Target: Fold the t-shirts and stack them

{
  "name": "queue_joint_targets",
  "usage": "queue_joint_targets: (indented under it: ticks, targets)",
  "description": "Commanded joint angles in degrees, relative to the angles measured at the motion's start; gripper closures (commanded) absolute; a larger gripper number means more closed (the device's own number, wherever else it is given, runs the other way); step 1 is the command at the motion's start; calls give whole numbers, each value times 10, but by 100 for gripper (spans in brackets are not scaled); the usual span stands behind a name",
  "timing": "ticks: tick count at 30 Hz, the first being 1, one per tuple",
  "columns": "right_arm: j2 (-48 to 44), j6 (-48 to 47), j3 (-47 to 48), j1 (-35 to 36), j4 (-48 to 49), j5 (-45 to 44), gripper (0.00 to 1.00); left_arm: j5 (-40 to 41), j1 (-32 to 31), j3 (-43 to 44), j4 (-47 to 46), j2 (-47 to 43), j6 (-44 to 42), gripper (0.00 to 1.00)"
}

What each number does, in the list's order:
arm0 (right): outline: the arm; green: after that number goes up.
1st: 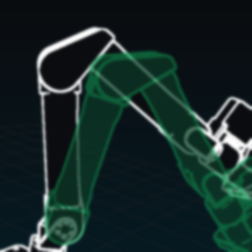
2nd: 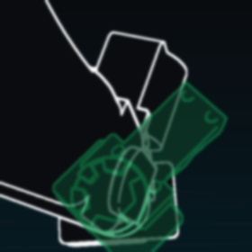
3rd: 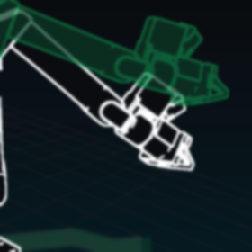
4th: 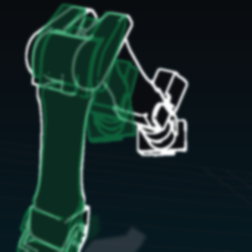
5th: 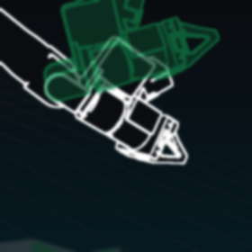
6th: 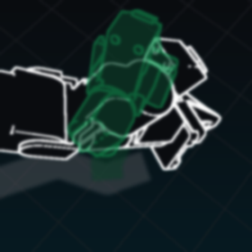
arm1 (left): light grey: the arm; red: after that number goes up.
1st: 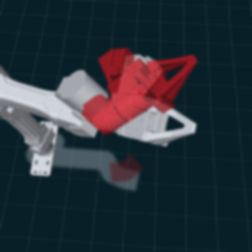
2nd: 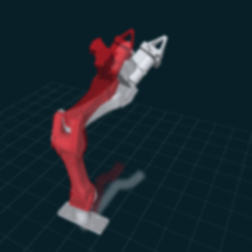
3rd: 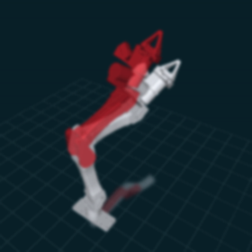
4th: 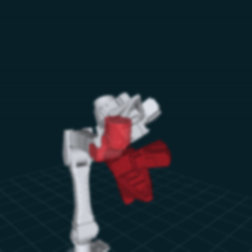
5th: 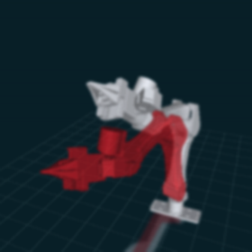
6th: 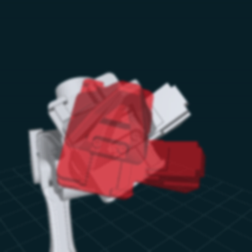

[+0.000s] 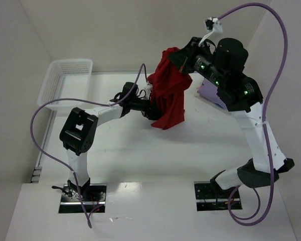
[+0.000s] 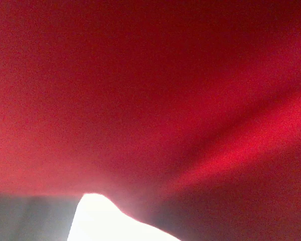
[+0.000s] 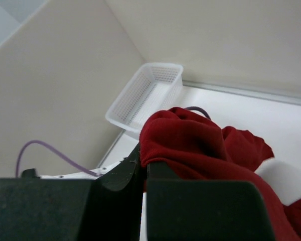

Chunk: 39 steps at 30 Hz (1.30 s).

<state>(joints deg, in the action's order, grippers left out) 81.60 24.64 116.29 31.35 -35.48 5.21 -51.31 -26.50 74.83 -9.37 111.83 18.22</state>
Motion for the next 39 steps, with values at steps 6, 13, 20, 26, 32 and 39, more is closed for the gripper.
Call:
queue_joint_targets:
  ticks: [6,13,20,26,32,39]
  targets:
    - [-63,-13,44,4,12,-68,100,79,-11,36,-24,-12,-34,100]
    - [-82,-25,4,4,7,-168,100,249,53,-5,24,-162,-16,100]
    - [-90,-20,-13,4,17,-152,100,172,86,10,66,-210,-41,92]
    - [-84,-9,-19,4,23,-132,100,15,29,-14,124,-149,-136,11]
    - [-72,-14,9,4,24,-137,100,42,-8,-88,45,-117,-108,7]
    - [-67,-14,14,4,29,-103,100,100,-42,-61,-27,-21,-62,7]
